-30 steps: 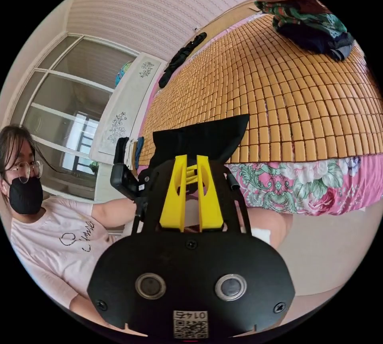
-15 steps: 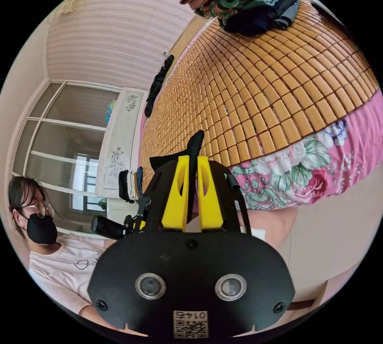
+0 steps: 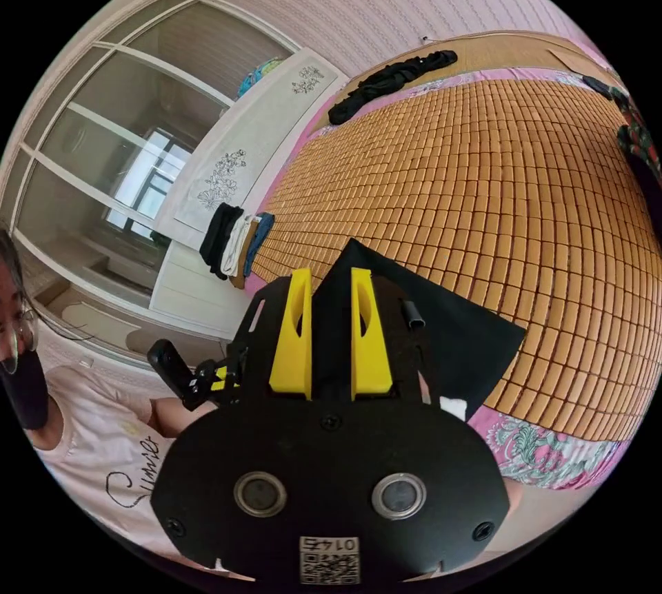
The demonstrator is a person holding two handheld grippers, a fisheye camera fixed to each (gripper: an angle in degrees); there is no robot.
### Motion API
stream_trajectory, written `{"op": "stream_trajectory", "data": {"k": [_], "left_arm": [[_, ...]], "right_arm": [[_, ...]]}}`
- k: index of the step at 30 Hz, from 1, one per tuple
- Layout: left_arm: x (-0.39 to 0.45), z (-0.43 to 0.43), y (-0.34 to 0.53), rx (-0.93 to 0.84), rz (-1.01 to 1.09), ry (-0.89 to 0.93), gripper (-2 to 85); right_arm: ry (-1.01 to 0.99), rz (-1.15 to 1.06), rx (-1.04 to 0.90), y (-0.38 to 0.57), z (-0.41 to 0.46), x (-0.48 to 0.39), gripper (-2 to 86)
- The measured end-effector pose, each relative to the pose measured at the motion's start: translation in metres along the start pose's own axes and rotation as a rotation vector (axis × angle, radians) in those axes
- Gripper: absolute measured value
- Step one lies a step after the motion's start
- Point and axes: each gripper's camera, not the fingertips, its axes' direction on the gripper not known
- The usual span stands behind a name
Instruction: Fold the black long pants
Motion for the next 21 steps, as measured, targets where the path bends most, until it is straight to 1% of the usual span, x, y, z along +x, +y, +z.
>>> {"op": "stream_trajectory", "data": {"k": [2, 3, 7, 8, 10, 12, 14, 16, 20, 21], "left_arm": [[-0.038, -0.013, 0.013, -0.057, -0.101, -0.1, 5.0], [-0.056, -0.021, 0.018, -0.068, -0.148, -0.13, 5.0], [-0.084, -0.029, 0.018, -0.064, -0.228, -0.167, 5.5], [-0.088, -0.022, 0.013, -0.06, -0.243, -0.168, 6.1], [-0.09, -0.006, -0.001, -0.072, -0.248, -0.134, 6.7], [-0.078, 0.019, -0.022, -0.088, -0.204, -0.066, 6.6], [-0.06, 0.04, -0.034, -0.102, -0.132, -0.047, 6.4], [-0.045, 0.066, -0.039, -0.155, -0.072, -0.048, 6.4], [-0.033, 0.115, -0.034, -0.34, 0.007, -0.148, 4.8], [-0.03, 0.114, -0.033, -0.331, 0.03, -0.156, 4.3]], "right_arm": [[0.085, 0.004, -0.047, -0.003, 0.041, -0.002, 8.7], [0.095, 0.005, -0.047, -0.001, 0.045, -0.002, 8.7], [0.265, 0.069, -0.033, 0.027, 0.046, 0.014, 10.3], [0.311, 0.104, -0.053, 0.039, 0.045, 0.022, 10.3], [0.334, 0.138, -0.098, 0.058, 0.046, 0.029, 10.2], [0.352, 0.151, -0.15, 0.076, 0.052, 0.031, 10.0], [0.391, 0.124, -0.251, 0.095, 0.073, 0.027, 10.3], [0.419, 0.09, -0.348, 0.103, 0.095, 0.024, 10.8], [0.514, 0.022, -0.399, 0.108, 0.119, 0.014, 11.5], [0.515, 0.019, -0.408, 0.107, 0.121, 0.014, 11.7]]}}
